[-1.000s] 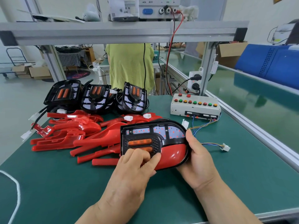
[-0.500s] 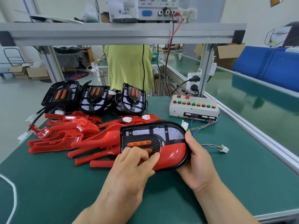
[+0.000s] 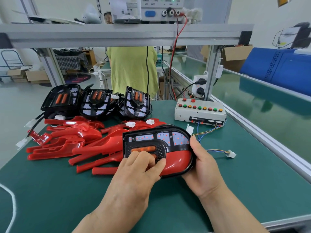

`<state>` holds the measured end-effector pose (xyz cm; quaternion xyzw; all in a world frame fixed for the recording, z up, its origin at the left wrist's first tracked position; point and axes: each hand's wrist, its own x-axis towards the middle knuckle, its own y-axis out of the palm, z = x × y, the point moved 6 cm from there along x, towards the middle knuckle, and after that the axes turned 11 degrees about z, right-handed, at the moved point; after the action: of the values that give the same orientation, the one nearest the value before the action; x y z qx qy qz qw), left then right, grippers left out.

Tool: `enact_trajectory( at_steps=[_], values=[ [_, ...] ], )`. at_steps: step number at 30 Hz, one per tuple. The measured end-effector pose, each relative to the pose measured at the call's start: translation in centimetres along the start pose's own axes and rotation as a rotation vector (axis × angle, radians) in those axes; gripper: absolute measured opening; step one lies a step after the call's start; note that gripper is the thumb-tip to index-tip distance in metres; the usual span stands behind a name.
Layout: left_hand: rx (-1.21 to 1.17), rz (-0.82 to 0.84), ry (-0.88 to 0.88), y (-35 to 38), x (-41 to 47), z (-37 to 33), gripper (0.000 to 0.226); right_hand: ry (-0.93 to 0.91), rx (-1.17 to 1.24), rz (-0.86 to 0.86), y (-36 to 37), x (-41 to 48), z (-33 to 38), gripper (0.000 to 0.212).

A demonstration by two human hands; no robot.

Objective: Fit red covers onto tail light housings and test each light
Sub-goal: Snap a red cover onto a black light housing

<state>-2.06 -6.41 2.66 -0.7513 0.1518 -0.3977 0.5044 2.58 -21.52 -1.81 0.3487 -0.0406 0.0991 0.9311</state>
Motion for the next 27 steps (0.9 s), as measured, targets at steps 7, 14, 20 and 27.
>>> enact_trajectory(
  at_steps=[7,14,20,27],
  values=[
    [0.003,0.000,0.015,0.1,-0.4,0.4,0.060,0.000,-0.001,0.003,0.1,0.1,-0.1,0.060],
    [0.007,0.055,0.012,0.0,-0.1,-0.2,0.053,0.012,-0.035,-0.035,-0.2,0.2,-0.3,0.057],
    [0.100,0.059,0.027,-0.9,0.9,-0.6,0.061,0.008,-0.062,-0.043,-0.1,0.4,-0.1,0.057],
    [-0.007,0.008,-0.006,0.5,-0.1,-0.2,0.047,0.011,-0.054,-0.088,-0.5,0.4,-0.7,0.054]
  ],
)
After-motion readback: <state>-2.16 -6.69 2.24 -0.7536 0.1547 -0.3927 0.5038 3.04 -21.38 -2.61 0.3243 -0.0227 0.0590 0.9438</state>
